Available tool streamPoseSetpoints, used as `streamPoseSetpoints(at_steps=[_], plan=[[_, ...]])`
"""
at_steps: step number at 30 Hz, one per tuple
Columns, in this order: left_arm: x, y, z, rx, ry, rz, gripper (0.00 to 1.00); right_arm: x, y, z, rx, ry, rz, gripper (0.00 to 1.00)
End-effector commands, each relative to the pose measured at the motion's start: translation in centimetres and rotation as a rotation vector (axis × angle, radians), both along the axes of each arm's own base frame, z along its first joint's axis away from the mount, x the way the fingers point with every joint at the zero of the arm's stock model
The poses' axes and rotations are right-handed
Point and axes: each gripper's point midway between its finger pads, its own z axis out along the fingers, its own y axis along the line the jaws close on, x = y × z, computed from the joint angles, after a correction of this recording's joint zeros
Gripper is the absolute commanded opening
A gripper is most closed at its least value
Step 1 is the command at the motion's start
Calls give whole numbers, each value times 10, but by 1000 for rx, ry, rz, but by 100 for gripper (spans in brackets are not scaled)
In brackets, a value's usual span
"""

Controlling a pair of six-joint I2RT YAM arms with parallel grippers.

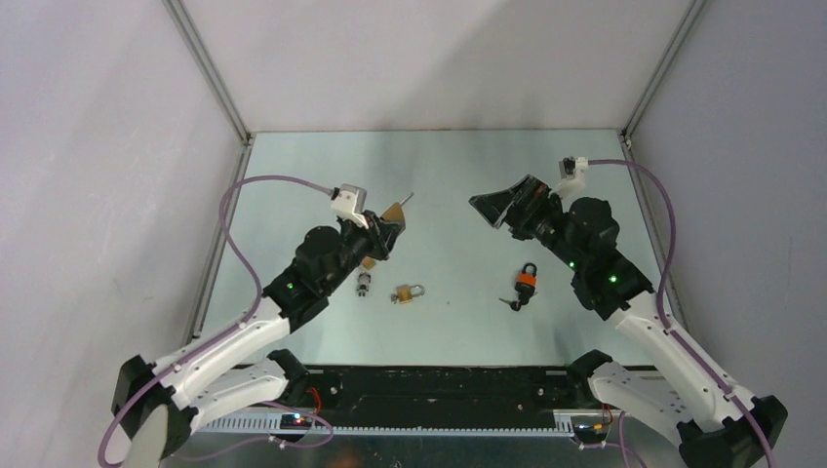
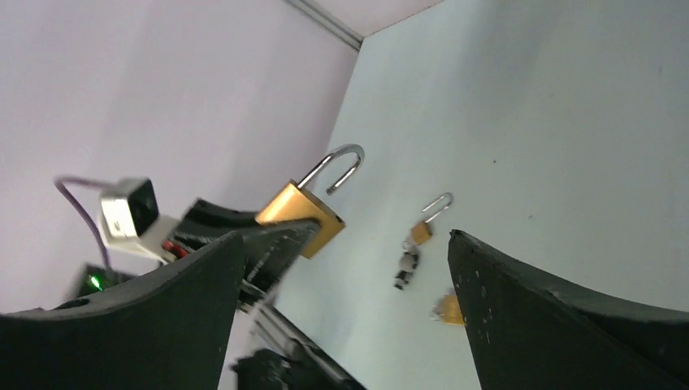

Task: Lock with the key
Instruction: Lock the lock.

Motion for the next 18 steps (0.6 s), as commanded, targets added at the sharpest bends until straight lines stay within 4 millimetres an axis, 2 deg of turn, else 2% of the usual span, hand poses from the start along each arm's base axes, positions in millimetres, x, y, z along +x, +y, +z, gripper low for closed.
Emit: streamPoseSetpoints(at_steps=[1, 5, 7, 12, 18], plan=[[-23, -3, 59, -26, -146, -135, 0, -22, 0, 11, -255, -315, 177, 99], [-49, -14, 68, 10, -164, -296, 0, -51, 16, 20, -331, -533, 394, 99], [-64, -24, 67, 21, -171, -400, 0, -57, 21, 28, -355, -640, 441, 100], [-82, -38, 62, 32, -166, -545, 0, -60, 20, 37, -409, -769, 454, 100], [-95, -41, 66, 58, -193, -624, 0, -66, 19, 28, -453, -800, 505, 99]])
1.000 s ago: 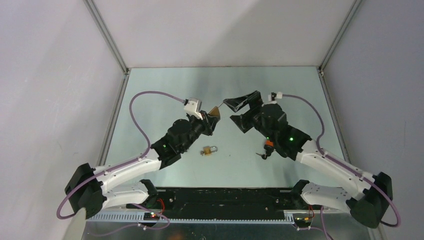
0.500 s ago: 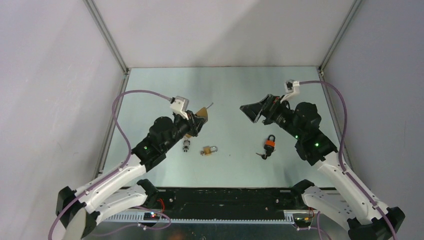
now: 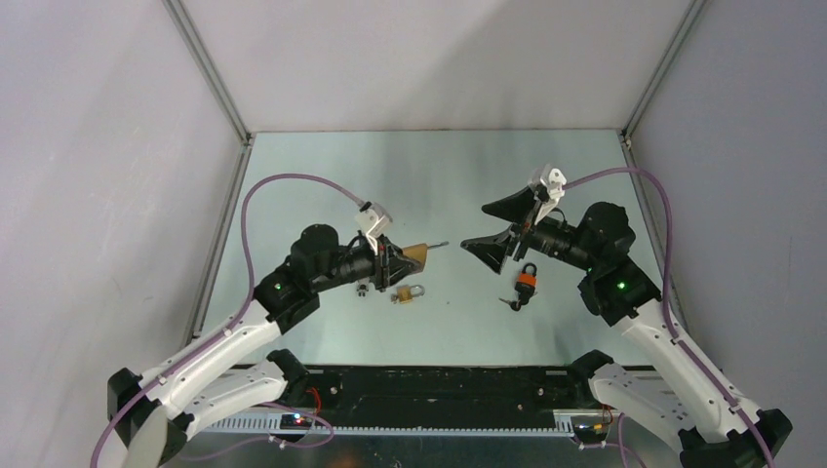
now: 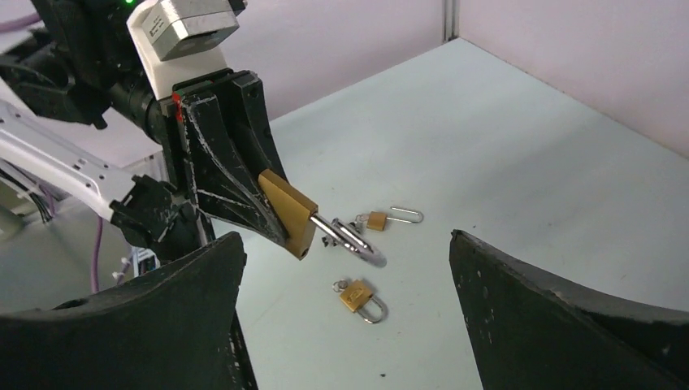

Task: Lock with the key
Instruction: Lock the lock.

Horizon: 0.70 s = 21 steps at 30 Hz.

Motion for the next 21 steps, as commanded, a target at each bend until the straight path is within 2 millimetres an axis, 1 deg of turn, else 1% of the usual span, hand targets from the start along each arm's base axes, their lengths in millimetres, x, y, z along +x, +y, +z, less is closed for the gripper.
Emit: streamPoseSetpoints(at_steps=[1, 3, 4, 5, 6, 7, 8, 9, 10, 12, 16, 18, 21], plan=[[-12, -9, 68, -108, -186, -116, 0, -10, 0, 8, -29, -117, 61, 99], [-13, -8, 71, -102, -211, -124, 0, -7, -5, 3, -28, -70, 31, 98], [-16, -5, 69, -89, -215, -131, 0, -5, -8, 5, -3, -28, 5, 94], [-16, -3, 68, -87, -218, -132, 0, 1, -14, 7, 14, -19, -46, 93], [-11, 3, 67, -85, -225, -108, 0, 2, -16, 11, 45, -14, -63, 92], [-8, 6, 67, -87, -227, -93, 0, 1, -20, 16, 74, -45, -71, 92], [-3, 11, 69, -91, -231, -71, 0, -3, -19, 17, 89, -43, -55, 92], [-5, 11, 70, -94, -231, -85, 0, -3, -20, 16, 95, -50, -50, 93], [-2, 13, 73, -97, -236, -81, 0, -6, -18, 15, 93, -45, -24, 93], [-6, 13, 78, -95, -241, -109, 0, -10, -14, 7, 69, -38, 27, 93], [-15, 16, 85, -88, -261, -149, 0, -29, -3, -5, 17, -51, 181, 94], [-24, 16, 90, -103, -269, -182, 0, -36, 3, -9, 6, -59, 252, 94], [-40, 14, 102, -130, -284, -262, 0, -33, 10, -12, 7, -52, 267, 94]])
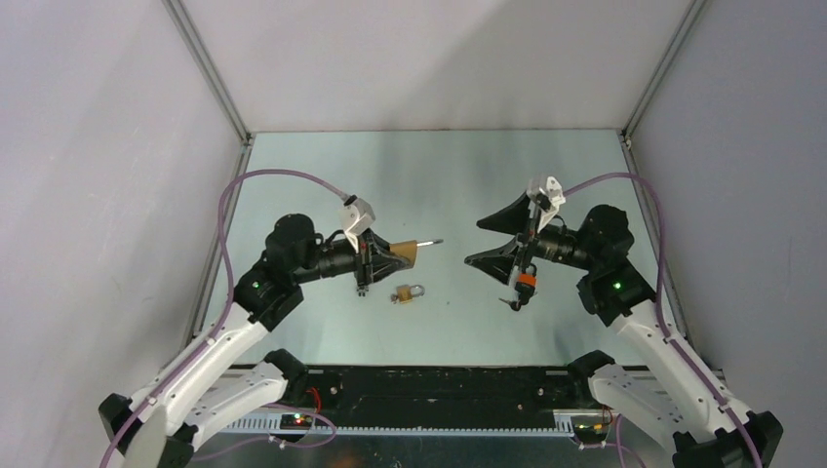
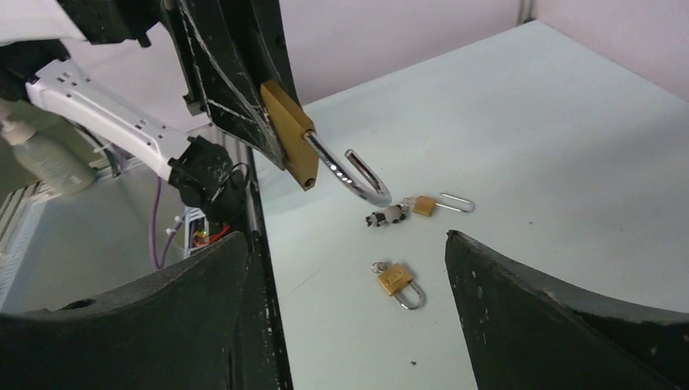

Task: Lock with the key
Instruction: Lock the lock.

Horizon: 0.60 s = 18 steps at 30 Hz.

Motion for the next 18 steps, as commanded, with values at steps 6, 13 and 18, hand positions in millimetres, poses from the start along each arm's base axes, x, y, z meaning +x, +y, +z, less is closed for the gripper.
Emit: streamPoseSetpoints(at_steps=[6, 13, 18], plan=[[-56, -4, 93, -177, -202, -274, 0, -9, 28, 5, 40, -103, 139, 89], [-78, -6, 111, -212, -143, -395, 0, -37, 52, -2, -10, -286, 227, 75], [-83, -5, 114, -216, -138, -419, 0, -36, 51, 8, 37, -361, 168, 76]])
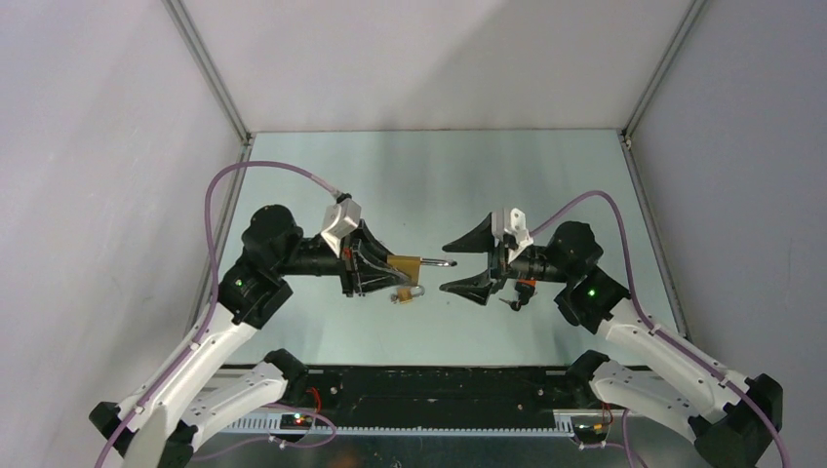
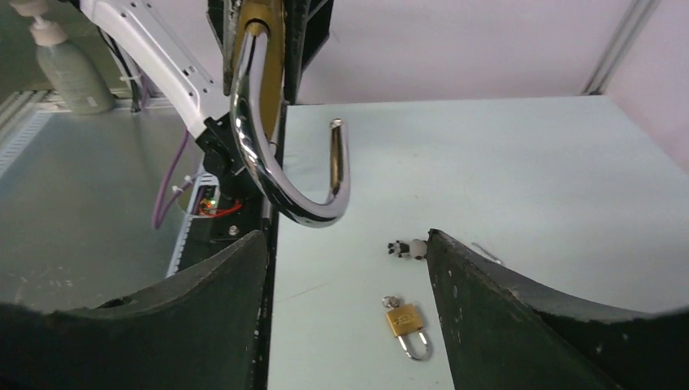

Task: Lock with the key
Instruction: Lock the lock.

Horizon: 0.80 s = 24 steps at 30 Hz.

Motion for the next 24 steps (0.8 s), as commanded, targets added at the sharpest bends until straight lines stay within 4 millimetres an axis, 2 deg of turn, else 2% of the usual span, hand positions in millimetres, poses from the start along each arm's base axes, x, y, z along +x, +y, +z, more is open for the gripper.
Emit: streamPoseSetpoints(at_steps=[1, 4, 9, 13, 15, 17, 20, 21, 23, 24], plan=[[-16, 4, 43, -93, -99, -62, 0, 7, -5, 26, 93, -157, -79, 76], [-16, 4, 43, -95, -99, -60, 0, 4, -9, 32, 119, -175, -89, 76], [-12, 4, 41, -94, -105, -38, 0, -22, -14, 45, 156, -197, -18, 74], [-9, 2, 40, -89, -103, -36, 0, -35, -14, 47, 164, -193, 15, 69], [-9, 1, 39, -87, -100, -39, 0, -38, -13, 48, 169, -191, 23, 63], [-9, 1, 38, -85, -99, -40, 0, -38, -12, 50, 177, -179, 22, 49], [-10, 2, 38, -86, -110, -48, 0, -31, -7, 54, 182, -127, -2, 36], [-11, 2, 38, -86, -120, -55, 0, -30, -7, 56, 182, -93, -8, 24], [-14, 3, 38, -90, -158, -72, 0, -27, -5, 65, 182, -31, -26, 7], [-15, 3, 37, -91, -175, -77, 0, -27, -5, 71, 193, -14, -37, 4]])
